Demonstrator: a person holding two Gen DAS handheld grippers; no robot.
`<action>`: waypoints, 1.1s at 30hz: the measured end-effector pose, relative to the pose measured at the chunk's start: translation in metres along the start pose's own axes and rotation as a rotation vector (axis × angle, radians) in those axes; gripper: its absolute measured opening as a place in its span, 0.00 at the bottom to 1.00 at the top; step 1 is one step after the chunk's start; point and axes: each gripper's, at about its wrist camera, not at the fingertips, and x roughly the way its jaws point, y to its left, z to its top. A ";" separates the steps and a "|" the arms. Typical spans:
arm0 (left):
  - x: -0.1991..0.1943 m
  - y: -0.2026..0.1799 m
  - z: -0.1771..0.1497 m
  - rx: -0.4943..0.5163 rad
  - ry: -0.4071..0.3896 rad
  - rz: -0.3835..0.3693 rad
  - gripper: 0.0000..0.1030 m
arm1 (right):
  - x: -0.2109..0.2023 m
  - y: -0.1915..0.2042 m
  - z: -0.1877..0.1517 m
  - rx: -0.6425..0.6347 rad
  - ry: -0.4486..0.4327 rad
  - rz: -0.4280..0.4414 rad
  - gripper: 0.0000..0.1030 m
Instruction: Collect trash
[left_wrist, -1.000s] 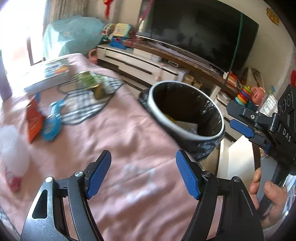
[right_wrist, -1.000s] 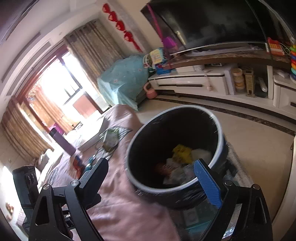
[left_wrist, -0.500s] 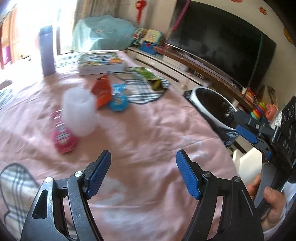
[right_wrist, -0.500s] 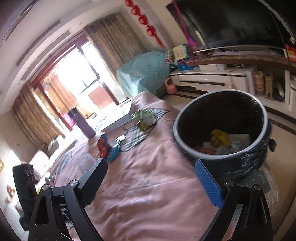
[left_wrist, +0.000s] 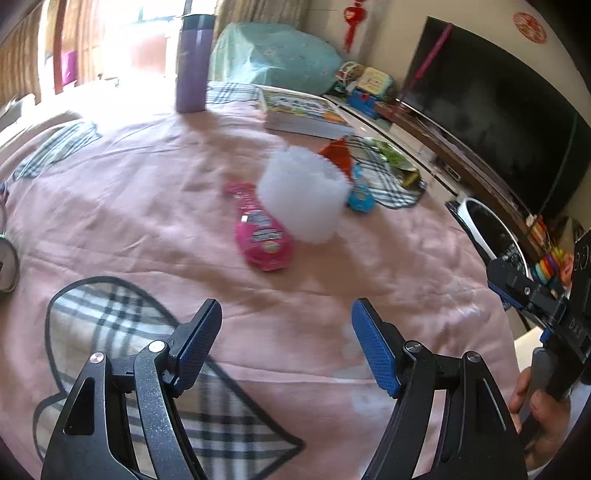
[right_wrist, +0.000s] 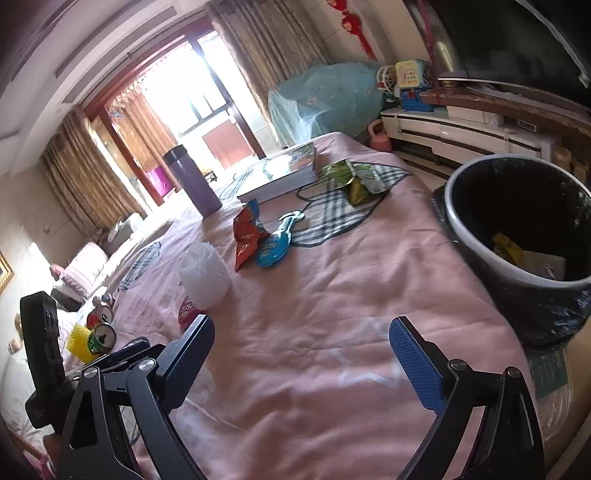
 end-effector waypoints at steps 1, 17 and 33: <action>0.000 0.003 0.001 -0.005 -0.002 0.005 0.72 | 0.003 0.003 0.000 -0.004 0.006 0.003 0.93; 0.027 0.011 0.023 0.012 0.014 0.053 0.72 | 0.042 0.037 0.017 -0.056 0.072 0.078 0.69; 0.042 0.058 0.039 0.016 0.054 0.040 0.23 | 0.092 0.080 0.034 -0.109 0.125 0.182 0.68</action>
